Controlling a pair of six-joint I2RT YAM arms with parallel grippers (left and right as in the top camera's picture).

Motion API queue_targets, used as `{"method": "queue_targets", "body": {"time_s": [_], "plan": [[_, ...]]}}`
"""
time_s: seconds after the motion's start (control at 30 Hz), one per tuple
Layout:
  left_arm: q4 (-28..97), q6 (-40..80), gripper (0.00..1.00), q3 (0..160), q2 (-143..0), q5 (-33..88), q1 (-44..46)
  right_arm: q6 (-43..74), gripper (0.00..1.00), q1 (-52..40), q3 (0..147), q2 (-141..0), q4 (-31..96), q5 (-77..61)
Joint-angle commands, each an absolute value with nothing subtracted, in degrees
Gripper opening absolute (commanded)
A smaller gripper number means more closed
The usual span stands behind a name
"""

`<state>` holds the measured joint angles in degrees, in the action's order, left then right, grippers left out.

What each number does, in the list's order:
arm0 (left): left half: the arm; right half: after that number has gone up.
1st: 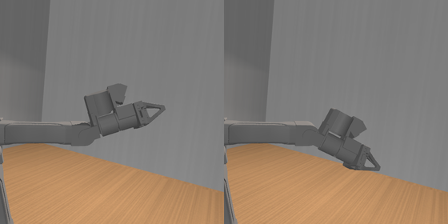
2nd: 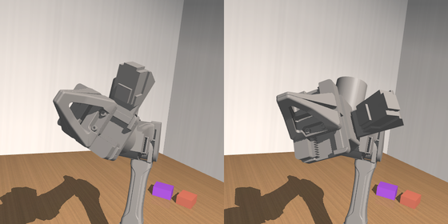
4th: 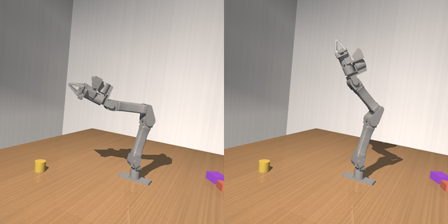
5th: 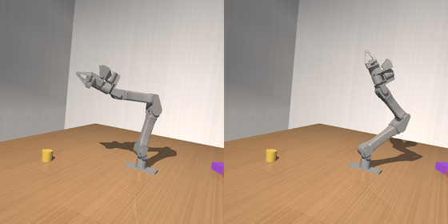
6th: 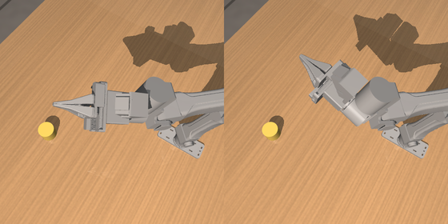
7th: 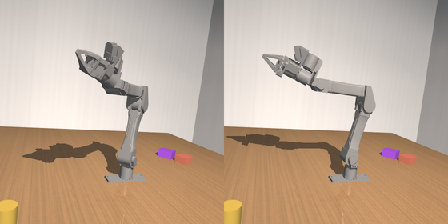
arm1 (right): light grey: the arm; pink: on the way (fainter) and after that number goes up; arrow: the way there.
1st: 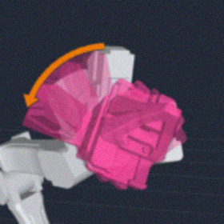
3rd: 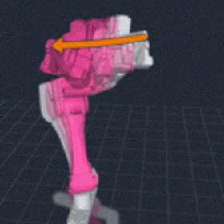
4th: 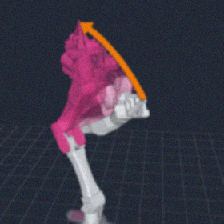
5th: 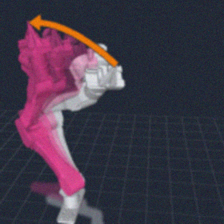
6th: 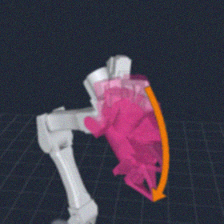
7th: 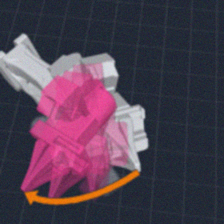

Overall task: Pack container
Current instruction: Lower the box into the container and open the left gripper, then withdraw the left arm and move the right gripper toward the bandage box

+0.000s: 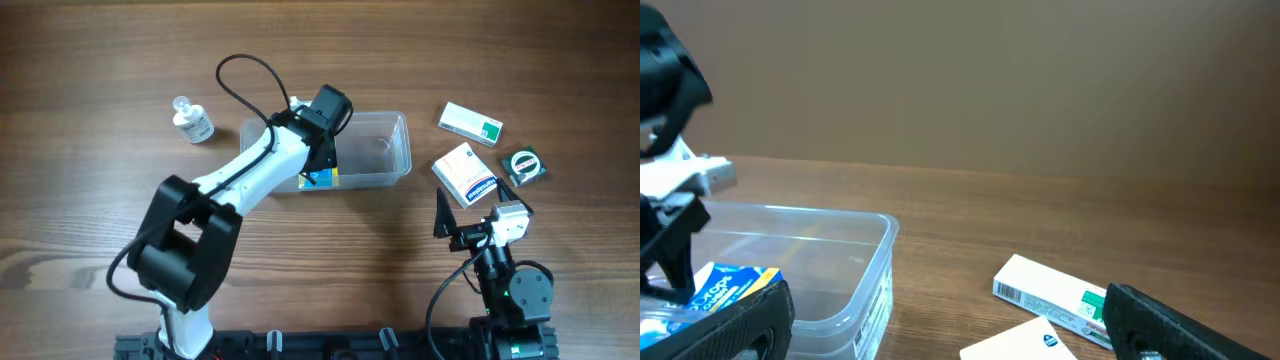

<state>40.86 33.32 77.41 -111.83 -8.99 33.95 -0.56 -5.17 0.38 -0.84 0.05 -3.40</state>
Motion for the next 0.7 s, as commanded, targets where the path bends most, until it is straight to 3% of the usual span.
{"method": "queue_targets", "body": {"time_s": [0.0, 0.3, 0.43, 0.5, 0.53, 0.57, 0.6, 0.67], "plan": [[40.9, 33.4, 0.04, 76.9, -114.1, -10.0, 33.8, -1.1, 1.00, -5.1, 0.3, -0.5, -0.1, -3.9], [45.4, 33.2, 0.04, 81.8, -107.4, -10.0, 33.8, -1.1, 1.00, -5.1, 0.3, -0.5, -0.1, -3.9], [46.2, 33.2, 0.11, 84.2, -99.8, -10.2, 32.6, -1.1, 1.00, -5.1, 0.3, -0.5, -0.1, -3.9], [47.4, 33.2, 0.26, 84.3, -94.6, -10.2, 29.9, -1.1, 1.00, -5.1, 0.3, -0.5, -0.1, -3.9], [49.4, 33.2, 0.51, 84.3, -91.9, -10.7, 27.6, -1.1, 1.00, -5.1, 0.3, -0.5, -0.1, -3.9], [51.3, 33.2, 0.69, 84.3, -90.1, -11.3, 25.7, -1.1, 1.00, -5.1, 0.3, -0.5, -0.1, -3.9], [53.1, 33.2, 0.99, 84.3, -88.5, -11.8, 23.5, -1.1, 1.00, -5.1, 0.3, -0.5, -0.1, -3.9], [57.4, 33.2, 1.00, 84.3, -84.6, -12.1, 16.7, -1.1, 1.00, -5.1, 0.3, -0.5, -0.1, -3.9]]}}
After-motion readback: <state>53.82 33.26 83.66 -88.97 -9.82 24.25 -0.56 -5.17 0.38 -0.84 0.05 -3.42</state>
